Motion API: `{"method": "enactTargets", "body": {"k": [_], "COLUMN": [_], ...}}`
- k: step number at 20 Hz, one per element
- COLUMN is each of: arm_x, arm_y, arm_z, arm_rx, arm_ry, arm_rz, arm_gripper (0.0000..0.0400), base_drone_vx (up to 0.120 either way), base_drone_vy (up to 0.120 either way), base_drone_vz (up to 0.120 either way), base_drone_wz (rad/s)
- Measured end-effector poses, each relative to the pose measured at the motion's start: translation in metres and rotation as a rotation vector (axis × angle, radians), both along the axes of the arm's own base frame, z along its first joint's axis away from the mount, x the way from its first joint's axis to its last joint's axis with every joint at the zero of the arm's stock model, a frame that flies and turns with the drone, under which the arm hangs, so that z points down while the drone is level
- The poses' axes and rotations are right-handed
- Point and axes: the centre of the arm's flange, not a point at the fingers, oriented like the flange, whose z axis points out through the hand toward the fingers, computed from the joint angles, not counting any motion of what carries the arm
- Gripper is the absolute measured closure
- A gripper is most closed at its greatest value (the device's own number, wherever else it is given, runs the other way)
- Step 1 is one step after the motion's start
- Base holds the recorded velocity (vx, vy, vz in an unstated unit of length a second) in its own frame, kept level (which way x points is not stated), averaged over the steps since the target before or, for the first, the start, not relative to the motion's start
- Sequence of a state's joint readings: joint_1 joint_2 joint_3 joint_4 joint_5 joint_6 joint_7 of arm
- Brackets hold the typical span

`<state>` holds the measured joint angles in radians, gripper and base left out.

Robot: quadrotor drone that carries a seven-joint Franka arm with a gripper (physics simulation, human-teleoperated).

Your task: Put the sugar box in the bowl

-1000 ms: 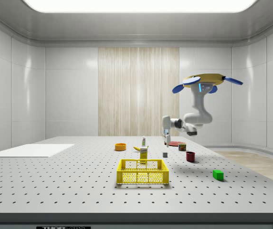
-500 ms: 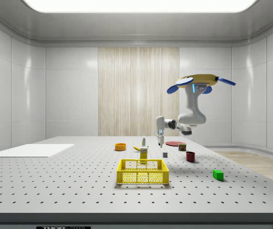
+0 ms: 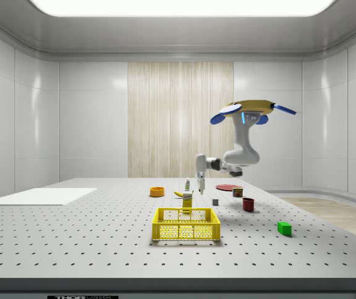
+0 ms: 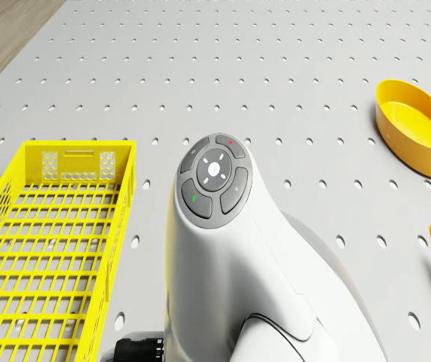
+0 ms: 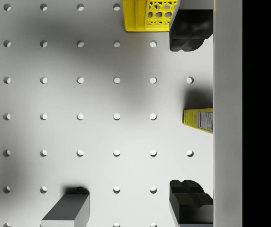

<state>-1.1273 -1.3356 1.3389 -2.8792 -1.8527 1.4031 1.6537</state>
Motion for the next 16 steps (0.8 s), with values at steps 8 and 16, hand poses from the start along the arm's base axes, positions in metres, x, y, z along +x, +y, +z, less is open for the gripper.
{"method": "enactTargets", "body": {"k": [8, 16], "arm_x": [0.0000, 0.0000], "arm_y": [0.0000, 0.0000], "arm_z": [0.0000, 0.0000], "arm_rx": [0.000, 0.000], "arm_ry": [0.000, 0.000], "arm_rz": [0.000, 0.000], "arm_gripper": [0.0000, 0.0000], "base_drone_vx": [0.120, 0.100], "base_drone_vy": [-0.015, -0.025], "base_drone_vz": [-0.040, 0.000], "base_drone_wz": [0.000, 0.000]}}
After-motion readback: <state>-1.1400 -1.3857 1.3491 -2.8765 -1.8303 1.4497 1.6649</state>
